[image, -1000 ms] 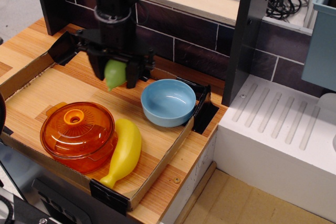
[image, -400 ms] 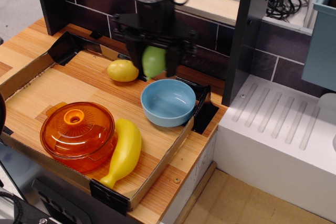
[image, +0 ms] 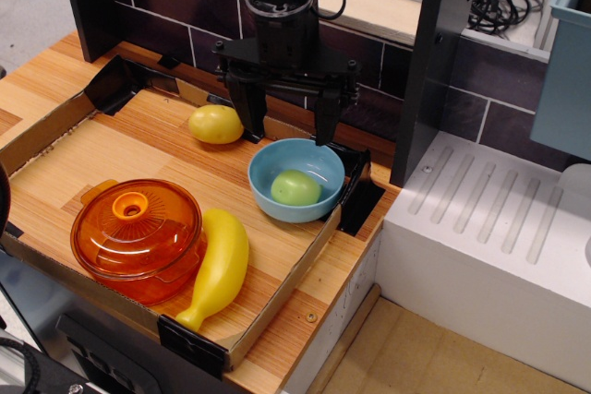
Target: Put pear in bowl
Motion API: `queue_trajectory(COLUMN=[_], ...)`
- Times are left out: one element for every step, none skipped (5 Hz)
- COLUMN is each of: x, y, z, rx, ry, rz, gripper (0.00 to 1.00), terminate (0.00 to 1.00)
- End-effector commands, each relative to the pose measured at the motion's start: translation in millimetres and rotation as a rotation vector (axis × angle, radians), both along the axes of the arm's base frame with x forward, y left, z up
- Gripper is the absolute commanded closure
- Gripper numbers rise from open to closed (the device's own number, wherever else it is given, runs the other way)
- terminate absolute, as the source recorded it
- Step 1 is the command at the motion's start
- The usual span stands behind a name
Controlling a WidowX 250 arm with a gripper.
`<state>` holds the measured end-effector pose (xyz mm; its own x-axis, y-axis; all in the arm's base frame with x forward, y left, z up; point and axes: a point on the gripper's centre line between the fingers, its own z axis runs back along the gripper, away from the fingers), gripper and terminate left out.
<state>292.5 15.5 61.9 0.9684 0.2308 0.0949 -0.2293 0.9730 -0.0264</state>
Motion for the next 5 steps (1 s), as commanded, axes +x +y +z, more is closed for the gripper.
queue_trajectory(x=[-12.9, -27.7, -43.4, -51.0, -51.0], y=[18.0, 46.1, 92.0, 121.8, 121.8], z=[49.4, 68.6, 79.3, 95.1, 95.1], rx=[0.02, 0.066, 0.101, 0.156, 0.156], ry=[-0.1, -0.086, -0.042, 0.003, 0.003], rz=[0.01, 0.038, 0.109, 0.143, 0.143], gripper=[0.0, 0.0, 0.0, 0.0, 0.0], terminate=[0.0, 0.0, 0.0, 0.0, 0.0])
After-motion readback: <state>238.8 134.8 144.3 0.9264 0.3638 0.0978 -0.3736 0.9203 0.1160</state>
